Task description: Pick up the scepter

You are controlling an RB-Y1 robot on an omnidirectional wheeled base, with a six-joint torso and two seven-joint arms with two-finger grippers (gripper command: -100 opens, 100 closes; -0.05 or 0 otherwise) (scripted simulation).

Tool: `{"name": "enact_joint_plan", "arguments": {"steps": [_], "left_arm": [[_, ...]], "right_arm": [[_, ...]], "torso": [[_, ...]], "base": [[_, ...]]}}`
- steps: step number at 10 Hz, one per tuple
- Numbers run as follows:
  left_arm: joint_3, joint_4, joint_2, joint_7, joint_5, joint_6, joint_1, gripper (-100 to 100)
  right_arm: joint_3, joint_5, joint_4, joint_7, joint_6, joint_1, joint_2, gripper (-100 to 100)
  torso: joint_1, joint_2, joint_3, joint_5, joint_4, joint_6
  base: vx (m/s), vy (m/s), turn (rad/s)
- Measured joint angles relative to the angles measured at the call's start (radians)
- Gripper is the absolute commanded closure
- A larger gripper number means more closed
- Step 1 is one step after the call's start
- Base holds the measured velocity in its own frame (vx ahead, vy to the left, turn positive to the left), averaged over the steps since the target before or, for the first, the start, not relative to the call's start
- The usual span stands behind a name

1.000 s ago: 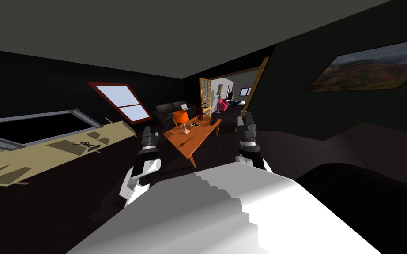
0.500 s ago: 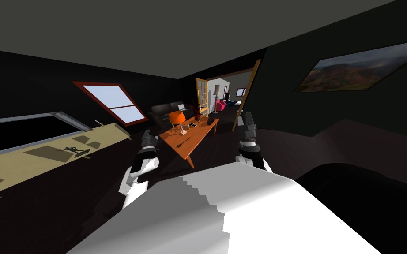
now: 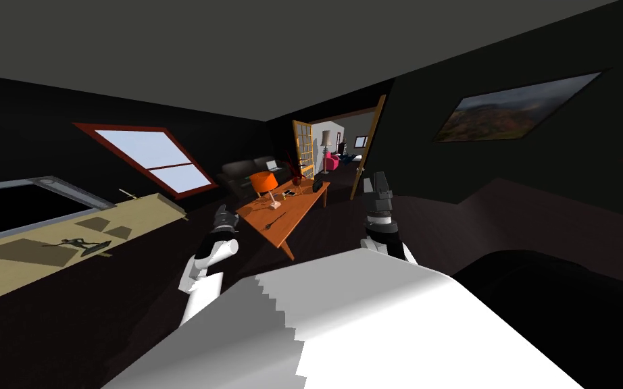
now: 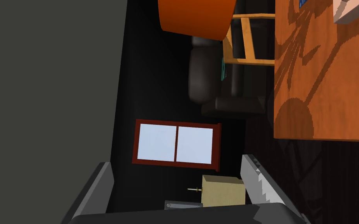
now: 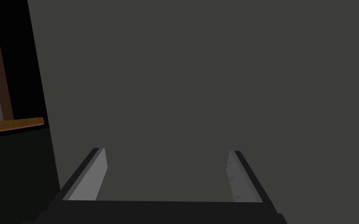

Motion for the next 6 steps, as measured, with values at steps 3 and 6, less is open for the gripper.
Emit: {"name": "enact_joint_plan", "arguments": {"steps": [3,6], "left_arm": [[0.036,0.082,0.001,0.008,0.021,0.074,-0.028,-100],[0.066,0.128,0.005,0.018,0.047,0.138,-0.026,-100]], "right_arm": [[0.000,0.000,0.000,0.000,0.000,0.000,0.000,0],[0.000,0.000,0.000,0.000,0.000,0.000,0.000,0]], "torso": [[0.001,0.000,0.000,0.000,0.000,-0.001],[0.002,0.000,0.000,0.000,0.000,-0.001]], "base": [[0.021,-0.026,-0.141],[0.021,-0.013,-0.083]]}}
